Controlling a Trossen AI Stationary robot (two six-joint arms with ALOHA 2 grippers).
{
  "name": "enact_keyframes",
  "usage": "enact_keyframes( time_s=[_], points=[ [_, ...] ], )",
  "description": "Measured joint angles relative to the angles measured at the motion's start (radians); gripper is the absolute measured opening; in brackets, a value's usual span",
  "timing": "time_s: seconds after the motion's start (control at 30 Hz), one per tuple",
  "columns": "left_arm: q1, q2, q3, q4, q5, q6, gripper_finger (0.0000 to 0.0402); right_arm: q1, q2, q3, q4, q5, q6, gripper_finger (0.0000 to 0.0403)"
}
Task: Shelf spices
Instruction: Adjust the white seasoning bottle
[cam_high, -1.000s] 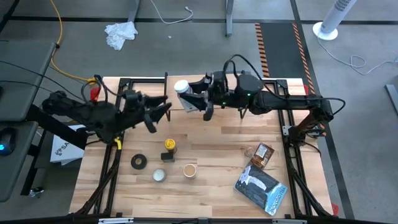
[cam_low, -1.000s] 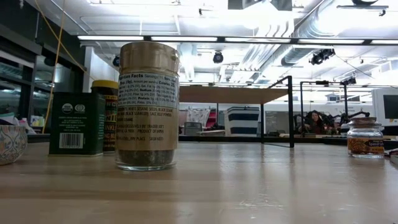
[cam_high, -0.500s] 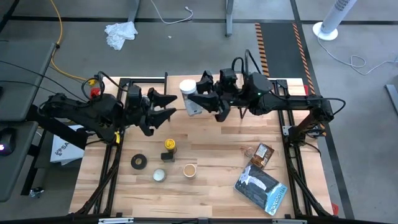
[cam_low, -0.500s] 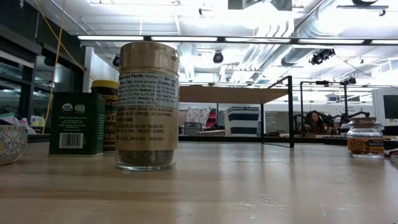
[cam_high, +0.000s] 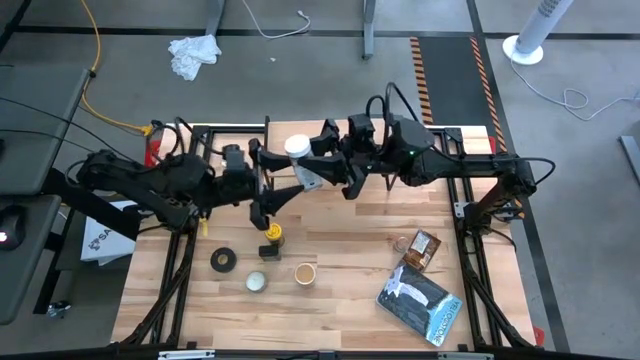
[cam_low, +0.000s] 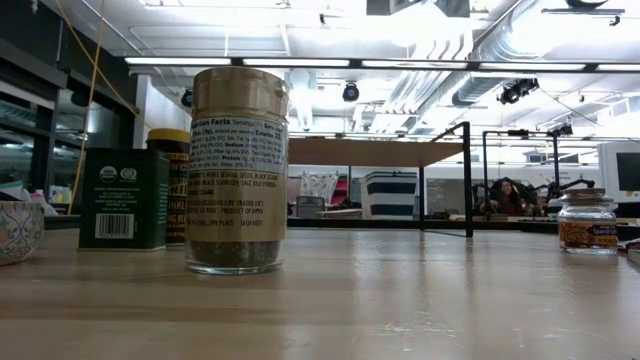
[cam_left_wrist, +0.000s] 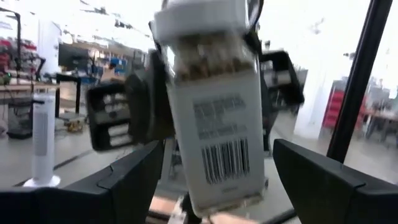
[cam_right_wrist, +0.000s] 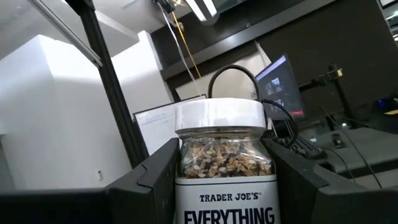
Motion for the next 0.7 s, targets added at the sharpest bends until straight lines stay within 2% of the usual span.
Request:
enact_keyframes(
  time_s=[0.47, 0.57, 0.7],
  points=[
    [0.032, 0.069, 0.054, 0.008, 0.016, -0.019, 0.0299, 0.026, 0.0, 0.0, -0.008, -0.008, -0.038, 0.0183],
    [0.032, 0.071, 0.053, 0.037, 0.0, -0.019, 0.027, 0.025, 0.0, 0.0, -0.013, -0.004, -0.044, 0.0183],
    [0.031, 0.071, 0.054, 0.044, -0.017, -0.029, 0.0189, 0.024, 0.0, 0.0, -0.018, 0.005, -0.074, 0.0183]
  ],
)
